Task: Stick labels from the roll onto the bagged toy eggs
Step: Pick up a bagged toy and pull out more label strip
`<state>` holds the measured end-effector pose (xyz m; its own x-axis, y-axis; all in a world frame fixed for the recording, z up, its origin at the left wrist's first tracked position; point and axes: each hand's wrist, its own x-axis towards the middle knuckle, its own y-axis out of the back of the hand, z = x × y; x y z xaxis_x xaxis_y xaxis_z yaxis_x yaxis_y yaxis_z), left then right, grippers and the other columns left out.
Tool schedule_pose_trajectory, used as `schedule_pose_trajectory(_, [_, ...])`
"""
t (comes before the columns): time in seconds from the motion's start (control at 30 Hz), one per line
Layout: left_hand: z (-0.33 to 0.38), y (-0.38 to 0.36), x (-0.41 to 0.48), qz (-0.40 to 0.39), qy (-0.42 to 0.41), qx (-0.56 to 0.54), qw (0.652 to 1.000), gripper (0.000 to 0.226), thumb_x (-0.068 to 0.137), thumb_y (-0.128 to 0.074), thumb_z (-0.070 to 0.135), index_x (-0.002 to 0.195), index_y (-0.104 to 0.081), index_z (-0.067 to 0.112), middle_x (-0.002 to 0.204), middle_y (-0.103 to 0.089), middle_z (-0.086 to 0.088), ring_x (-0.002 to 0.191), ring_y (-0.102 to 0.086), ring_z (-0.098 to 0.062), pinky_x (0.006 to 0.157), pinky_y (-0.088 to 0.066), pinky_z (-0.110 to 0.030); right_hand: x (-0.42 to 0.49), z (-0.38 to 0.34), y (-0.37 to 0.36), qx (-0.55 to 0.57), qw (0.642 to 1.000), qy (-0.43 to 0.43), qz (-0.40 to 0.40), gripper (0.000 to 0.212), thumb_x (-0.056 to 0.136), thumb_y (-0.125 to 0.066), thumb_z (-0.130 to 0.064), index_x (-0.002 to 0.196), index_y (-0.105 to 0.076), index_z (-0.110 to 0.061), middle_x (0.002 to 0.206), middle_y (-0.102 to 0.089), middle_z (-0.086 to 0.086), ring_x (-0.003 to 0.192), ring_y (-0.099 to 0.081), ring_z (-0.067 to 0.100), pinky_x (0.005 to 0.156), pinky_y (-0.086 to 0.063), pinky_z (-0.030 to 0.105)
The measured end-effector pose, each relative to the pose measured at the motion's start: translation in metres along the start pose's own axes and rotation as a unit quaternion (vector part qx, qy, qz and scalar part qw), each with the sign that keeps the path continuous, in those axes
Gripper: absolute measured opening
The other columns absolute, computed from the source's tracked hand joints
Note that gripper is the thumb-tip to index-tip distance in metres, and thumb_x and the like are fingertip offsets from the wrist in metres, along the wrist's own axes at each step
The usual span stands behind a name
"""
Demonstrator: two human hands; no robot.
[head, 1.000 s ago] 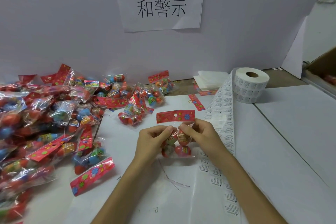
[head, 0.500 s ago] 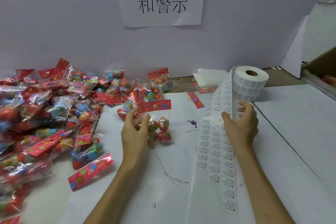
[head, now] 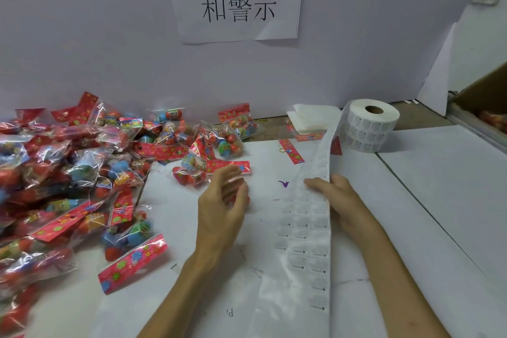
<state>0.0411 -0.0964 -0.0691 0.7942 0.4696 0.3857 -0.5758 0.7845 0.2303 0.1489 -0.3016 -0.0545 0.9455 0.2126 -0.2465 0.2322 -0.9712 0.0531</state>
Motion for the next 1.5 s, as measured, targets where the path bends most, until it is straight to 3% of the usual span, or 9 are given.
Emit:
schedule_pose_trajectory(0.13, [0.009,-0.005,-0.001,-0.081,0.051,-0.105,0.990,0.037,0.091,-0.070,0.037,0.126,-0.058,0.036,0.122,-0.070,0.013,0.111,-0.071,-0.014,0.089,-0.061,-0.032,-0.005,-0.007,-0.002,0.144,0.983,0.041,-0.106,0.026,0.095,-0.058,-0.010,0.116,-0.073,-0.017,0.113,-0.076,0.009,0.101,-0.074,0.027,0.072,-0.060,0.029])
schedule_pose_trajectory(0.33, [0.020,-0.003,-0.002,-0.243,0.284,-0.246,0.894,0.057,0.076,-0.076,0.056,0.128,-0.067,0.033,0.129,-0.066,-0.010,0.104,-0.058,-0.027,0.089,-0.048,-0.037,-0.007,-0.013,-0.001,0.247,0.955,0.111,-0.124,0.048,0.088,-0.060,-0.011,0.136,-0.059,-0.011,0.130,-0.067,0.021,0.119,-0.065,0.038,0.101,-0.053,0.049])
schedule_pose_trajectory(0.47, [0.017,0.004,-0.002,-0.400,0.267,-0.226,0.847,0.040,0.087,-0.075,0.038,0.125,-0.074,0.025,0.133,-0.071,-0.002,0.130,-0.059,-0.040,0.109,-0.047,-0.053,-0.007,-0.016,-0.006,0.279,0.951,0.122,-0.050,0.050,0.089,-0.060,0.002,0.138,-0.054,-0.007,0.127,-0.068,0.023,0.114,-0.068,0.036,0.095,-0.058,0.045])
schedule_pose_trajectory(0.6, [0.018,0.008,-0.006,-0.497,0.255,-0.156,0.815,0.030,0.088,-0.075,0.014,0.119,-0.076,0.016,0.122,-0.075,-0.007,0.109,-0.073,-0.020,0.086,-0.057,-0.026,-0.007,-0.016,-0.010,0.309,0.944,0.117,0.018,0.052,0.083,-0.068,0.003,0.132,-0.055,-0.005,0.117,-0.072,0.021,0.102,-0.073,0.032,0.082,-0.062,0.040])
schedule_pose_trajectory(0.77, [0.016,0.003,-0.006,-0.432,0.245,-0.139,0.857,0.009,0.086,-0.078,0.019,0.092,-0.081,0.012,0.082,-0.073,-0.008,0.071,-0.066,-0.019,0.070,-0.052,-0.028,-0.008,-0.009,-0.016,0.150,0.968,0.162,0.123,0.040,0.089,-0.072,-0.001,0.123,-0.053,-0.012,0.116,-0.072,0.004,0.098,-0.072,0.011,0.086,-0.059,0.031])
schedule_pose_trajectory(0.97, [0.014,0.005,0.001,-0.239,0.314,-0.211,0.894,0.022,0.093,-0.070,0.006,0.114,-0.078,0.009,0.120,-0.073,-0.024,0.114,-0.066,-0.047,0.112,-0.034,-0.072,-0.016,-0.006,-0.021,-0.059,0.924,0.348,0.147,0.018,0.086,-0.071,-0.003,0.092,-0.066,-0.019,0.094,-0.068,-0.006,0.083,-0.063,0.011,0.068,-0.049,0.017])
schedule_pose_trajectory(1.13, [0.013,0.002,0.002,-0.173,0.326,-0.241,0.898,0.026,0.098,-0.062,0.004,0.122,-0.072,0.006,0.117,-0.076,-0.018,0.109,-0.072,-0.040,0.103,-0.052,-0.061,-0.024,-0.007,-0.027,-0.131,0.913,0.385,-0.039,0.011,0.082,-0.073,-0.029,0.087,-0.072,-0.019,0.092,-0.068,-0.008,0.091,-0.066,0.019,0.069,-0.049,0.020])
schedule_pose_trajectory(1.3, [0.012,0.003,0.001,-0.190,0.314,-0.318,0.874,0.032,0.088,-0.075,0.016,0.119,-0.075,0.008,0.116,-0.074,-0.022,0.101,-0.075,-0.036,0.079,-0.062,-0.038,-0.022,-0.003,-0.032,-0.217,0.897,0.383,-0.049,0.028,0.075,-0.084,-0.030,0.098,-0.069,-0.031,0.107,-0.064,-0.016,0.101,-0.063,0.011,0.071,-0.049,0.018])
schedule_pose_trajectory(1.5, [0.008,-0.003,-0.002,-0.218,0.320,-0.304,0.870,0.044,0.080,-0.076,0.010,0.124,-0.072,0.007,0.118,-0.074,-0.023,0.103,-0.074,-0.038,0.082,-0.062,-0.041,-0.023,-0.003,-0.034,-0.224,0.902,0.366,-0.045,0.037,0.075,-0.085,-0.031,0.105,-0.065,-0.035,0.109,-0.062,-0.023,0.101,-0.061,0.004,0.071,-0.051,0.014])
